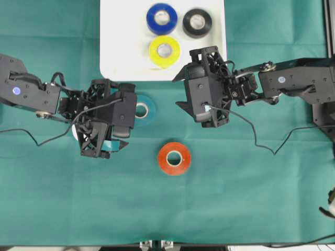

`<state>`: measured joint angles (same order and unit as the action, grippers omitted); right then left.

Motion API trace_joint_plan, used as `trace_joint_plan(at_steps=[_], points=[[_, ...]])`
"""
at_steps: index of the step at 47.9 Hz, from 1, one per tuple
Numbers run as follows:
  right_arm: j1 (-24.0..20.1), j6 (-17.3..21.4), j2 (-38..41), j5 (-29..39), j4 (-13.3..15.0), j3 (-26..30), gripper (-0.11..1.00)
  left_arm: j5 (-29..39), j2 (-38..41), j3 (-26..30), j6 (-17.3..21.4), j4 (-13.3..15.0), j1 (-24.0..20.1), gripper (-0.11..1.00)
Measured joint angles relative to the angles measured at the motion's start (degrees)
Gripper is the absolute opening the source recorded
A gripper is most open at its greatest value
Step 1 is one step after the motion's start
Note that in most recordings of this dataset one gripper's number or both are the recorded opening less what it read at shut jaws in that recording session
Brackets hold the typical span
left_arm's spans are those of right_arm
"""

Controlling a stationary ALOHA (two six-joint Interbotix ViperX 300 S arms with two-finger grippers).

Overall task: Put the tape alternately from left to right into the white case.
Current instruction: 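Release the yellow roll in the tray and withdraw the right gripper, then lower the left gripper onto the teal tape roll and grasp it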

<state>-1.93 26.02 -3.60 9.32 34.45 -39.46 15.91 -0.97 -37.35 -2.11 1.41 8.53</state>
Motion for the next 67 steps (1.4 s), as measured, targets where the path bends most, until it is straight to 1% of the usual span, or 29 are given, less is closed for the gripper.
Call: trace_joint_plan(at_steps=[10,19,32,39,49,67], points=[[-3.34,2.20,0.00,0.09,-0.09,-0.44,0.71,0.09,0.00,0.00,0.00,0.00,0.00,0.80],[-5.27,3.69,0.09,0.18,-0.09,-1.32,0.71,0.00,0.00,0.00,0.00,0.09,0.09,0.81],[-6.59,8.53,-0.62,0.18,-0.09,-3.69,0.71,0.00,0.00,0.00,0.00,0.00,0.09,0.81],[-6.94,10.02,-1.67,0.18,-0.09,-4.75,0.71,0.00,0.00,0.00,0.00,0.09,0.09,0.81],[-7.03,10.11,-2.02,0.18,-0.09,-5.01,0.71,-0.26,0.26,0.09,0.18,0.00,0.09,0.81],[-7.03,10.20,-2.02,0.18,-0.09,-5.19,0.71,-0.53,5.27,2.46,1.23,0.00,0.44,0.81]])
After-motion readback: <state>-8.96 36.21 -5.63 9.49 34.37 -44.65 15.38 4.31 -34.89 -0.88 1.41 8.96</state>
